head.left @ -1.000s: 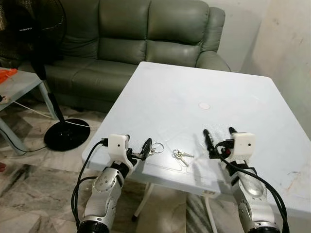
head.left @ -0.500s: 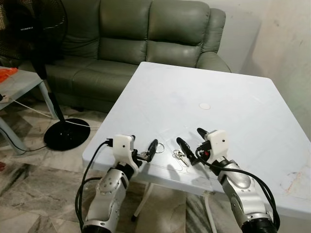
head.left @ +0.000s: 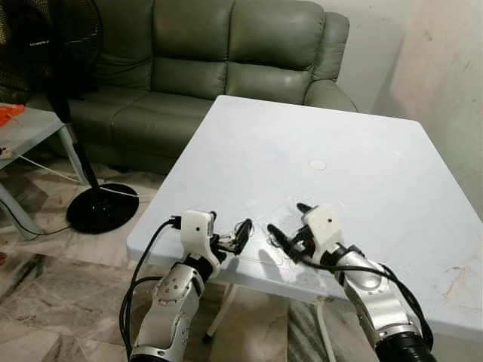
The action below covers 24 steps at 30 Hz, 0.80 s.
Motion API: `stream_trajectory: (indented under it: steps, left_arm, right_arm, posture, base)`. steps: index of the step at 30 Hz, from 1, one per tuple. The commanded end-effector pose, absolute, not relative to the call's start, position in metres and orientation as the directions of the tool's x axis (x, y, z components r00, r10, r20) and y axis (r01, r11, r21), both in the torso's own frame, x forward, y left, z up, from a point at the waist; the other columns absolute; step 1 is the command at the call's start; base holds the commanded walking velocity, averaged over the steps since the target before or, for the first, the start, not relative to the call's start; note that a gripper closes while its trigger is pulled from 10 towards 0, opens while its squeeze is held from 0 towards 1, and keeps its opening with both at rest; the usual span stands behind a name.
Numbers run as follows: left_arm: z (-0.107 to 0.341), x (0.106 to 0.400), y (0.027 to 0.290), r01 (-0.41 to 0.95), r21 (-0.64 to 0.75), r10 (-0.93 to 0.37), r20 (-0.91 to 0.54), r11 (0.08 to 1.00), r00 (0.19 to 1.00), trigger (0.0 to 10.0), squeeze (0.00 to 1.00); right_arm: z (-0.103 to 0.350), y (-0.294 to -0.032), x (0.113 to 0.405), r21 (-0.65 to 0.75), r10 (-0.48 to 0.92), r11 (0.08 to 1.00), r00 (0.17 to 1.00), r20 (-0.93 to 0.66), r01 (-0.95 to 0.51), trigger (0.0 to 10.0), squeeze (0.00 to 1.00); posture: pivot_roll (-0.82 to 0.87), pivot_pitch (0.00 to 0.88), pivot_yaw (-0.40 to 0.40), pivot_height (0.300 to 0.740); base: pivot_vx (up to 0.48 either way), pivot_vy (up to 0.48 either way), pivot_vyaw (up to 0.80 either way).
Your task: Hang keys on a hook
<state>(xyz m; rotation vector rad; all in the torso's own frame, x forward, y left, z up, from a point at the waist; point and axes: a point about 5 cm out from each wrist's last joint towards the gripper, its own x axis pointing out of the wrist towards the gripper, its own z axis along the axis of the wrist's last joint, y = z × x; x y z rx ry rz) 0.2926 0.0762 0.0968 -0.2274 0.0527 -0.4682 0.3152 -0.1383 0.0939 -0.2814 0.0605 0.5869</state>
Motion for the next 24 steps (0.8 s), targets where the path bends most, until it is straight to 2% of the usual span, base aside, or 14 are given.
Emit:
stream_trajectory:
  steps: [1, 7, 8, 12, 13, 14, 15, 16, 17, 21, 22, 23, 24]
  left_arm:
    - [0.098, 0.288, 0.068, 0.453, -0.253, -0.466, 0.007, 0.855, 0.885, 10.0, 0.00]
    - [0.099, 0.287, 0.068, 0.449, -0.254, -0.463, 0.008, 0.856, 0.886, 10.0, 0.00]
    - [0.099, 0.287, 0.068, 0.448, -0.256, -0.462, 0.007, 0.857, 0.887, 10.0, 0.00]
    - [0.100, 0.287, 0.068, 0.447, -0.257, -0.461, 0.007, 0.857, 0.888, 10.0, 0.00]
    - [0.100, 0.287, 0.068, 0.445, -0.257, -0.459, 0.006, 0.858, 0.888, 10.0, 0.00]
    - [0.100, 0.287, 0.068, 0.444, -0.257, -0.458, 0.005, 0.858, 0.889, 10.0, 0.00]
    - [0.100, 0.287, 0.068, 0.443, -0.258, -0.458, 0.005, 0.859, 0.889, 10.0, 0.00]
    - [0.100, 0.287, 0.068, 0.443, -0.258, -0.457, 0.005, 0.859, 0.889, 10.0, 0.00]
    - [0.100, 0.287, 0.068, 0.443, -0.258, -0.457, 0.005, 0.859, 0.889, 10.0, 0.00]
    - [0.101, 0.287, 0.068, 0.442, -0.259, -0.456, 0.006, 0.859, 0.890, 10.0, 0.00]
    - [0.101, 0.287, 0.068, 0.442, -0.259, -0.456, 0.006, 0.859, 0.890, 10.0, 0.00]
    - [0.101, 0.287, 0.068, 0.441, -0.258, -0.455, 0.007, 0.860, 0.891, 10.0, 0.00]
    - [0.101, 0.287, 0.068, 0.441, -0.258, -0.455, 0.007, 0.860, 0.891, 10.0, 0.00]
  right_arm:
    - [0.094, -0.139, 0.317, -0.259, 0.545, 0.782, 0.823, -0.158, -0.567, 10.0, 0.00]
    - [0.085, -0.137, 0.311, -0.249, 0.595, 0.738, 0.779, -0.197, -0.627, 10.0, 0.00]
    - [0.083, -0.136, 0.310, -0.242, 0.612, 0.726, 0.765, -0.200, -0.643, 9.5, 0.00]
    - [0.080, -0.136, 0.309, -0.234, 0.613, 0.723, 0.760, -0.218, -0.650, 9.7, 0.00]
    - [0.081, -0.133, 0.308, -0.231, 0.622, 0.719, 0.756, -0.206, -0.655, 7.6, 0.00]
    - [0.081, -0.132, 0.308, -0.226, 0.622, 0.721, 0.756, -0.203, -0.655, 8.2, 0.00]
    - [0.082, -0.130, 0.308, -0.218, 0.630, 0.723, 0.755, -0.182, -0.656, 2.1, 0.00]
    - [0.083, -0.129, 0.308, -0.212, 0.634, 0.724, 0.755, -0.169, -0.656, 2.1, 0.00]
    - [0.084, -0.128, 0.307, -0.212, 0.638, 0.724, 0.754, -0.158, -0.657, 0.3, 0.00]
    - [0.082, -0.121, 0.308, -0.218, 0.630, 0.726, 0.757, -0.172, -0.653, 0.0, 0.00]
    - [0.082, -0.120, 0.308, -0.209, 0.630, 0.728, 0.758, -0.172, -0.653, 0.8, 0.00]
    - [0.082, -0.119, 0.307, -0.199, 0.633, 0.729, 0.756, -0.168, -0.655, 0.0, 0.00]
    - [0.082, -0.119, 0.307, -0.199, 0.633, 0.729, 0.756, -0.168, -0.655, 0.0, 0.00]
  posture:
    - [0.01, 0.052, -0.061, 0.740]
    - [0.02, 0.056, -0.064, 0.740]
    - [0.02, 0.056, -0.064, 0.740]
    - [0.02, 0.057, -0.065, 0.740]
    - [0.02, 0.056, -0.067, 0.740]
    - [0.02, 0.056, -0.067, 0.740]
    - [0.02, 0.055, -0.067, 0.740]
    - [0.02, 0.055, -0.067, 0.740]
    - [0.02, 0.055, -0.067, 0.740]
    - [0.02, 0.053, -0.068, 0.740]
    - [0.02, 0.053, -0.068, 0.740]
    - [0.02, 0.053, -0.068, 0.740]
    - [0.02, 0.053, -0.068, 0.740]
  base:
    - [0.000, 0.000, 0.00]
    - [0.000, 0.000, 0.00]
    - [0.000, 0.000, 0.00]
    - [0.000, 0.000, 0.00]
    - [0.000, 0.000, 0.00]
    - [0.000, 0.000, 0.00]
    - [0.000, 0.000, 0.00]
    - [0.000, 0.000, 0.00]
    - [0.000, 0.000, 0.00]
    - [0.000, 0.000, 0.00]
    - [0.000, 0.000, 0.00]
    - [0.000, 0.000, 0.00]
    - [0.000, 0.000, 0.00]
